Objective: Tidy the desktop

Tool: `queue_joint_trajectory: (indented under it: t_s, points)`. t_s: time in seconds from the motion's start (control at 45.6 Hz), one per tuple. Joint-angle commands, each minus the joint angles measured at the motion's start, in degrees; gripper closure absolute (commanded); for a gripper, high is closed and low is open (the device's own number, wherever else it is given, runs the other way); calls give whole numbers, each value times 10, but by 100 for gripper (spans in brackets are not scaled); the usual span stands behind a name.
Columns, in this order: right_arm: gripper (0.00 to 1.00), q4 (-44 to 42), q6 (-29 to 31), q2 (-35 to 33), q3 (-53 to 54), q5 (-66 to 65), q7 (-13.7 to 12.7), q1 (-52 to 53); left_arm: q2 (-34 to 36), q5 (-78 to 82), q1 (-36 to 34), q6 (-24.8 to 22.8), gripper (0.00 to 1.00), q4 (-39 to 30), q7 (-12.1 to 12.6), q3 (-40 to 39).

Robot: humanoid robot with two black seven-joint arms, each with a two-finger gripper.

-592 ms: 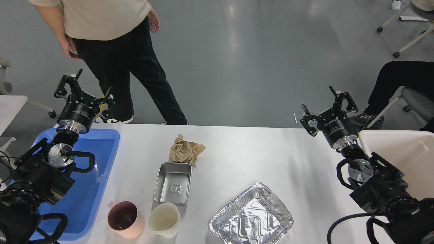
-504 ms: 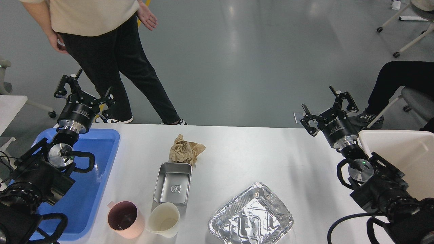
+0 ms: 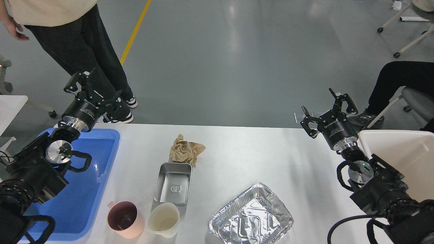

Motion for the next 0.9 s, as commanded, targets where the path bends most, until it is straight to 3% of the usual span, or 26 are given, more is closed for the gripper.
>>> queue_joint_trajectory:
  t_s: [0.0,0.11,0.175,0.307,0.394,0.57,0.635,0.876]
  points:
    - [0,1,1,0,-1,0,0,-1,121,0,15,53,3,-167,14,109]
    - [0,1,1,0,-2,0,0,-1,276,0,46,139,4,-394,22,167]
    - [0,1,1,1,-3,0,0,-1,356,0,49,172,4,-502,42,183]
    - [0,1,1,4,-3,0,0,0,480,5,66,187,3,-641,45,225]
    - [0,1,1,4,-3,0,0,-2,581,21,74,168,3,-730,42,241]
    - [0,1,1,4,-3,-1,0,-3,691,58,74,30,4,-777,75,237]
    - [0,1,1,3,-4,-1,0,-3,720,79,73,19,4,-779,86,235]
    - [0,1,1,3,-4,-1,0,-2,769,135,65,-5,4,-783,90,231]
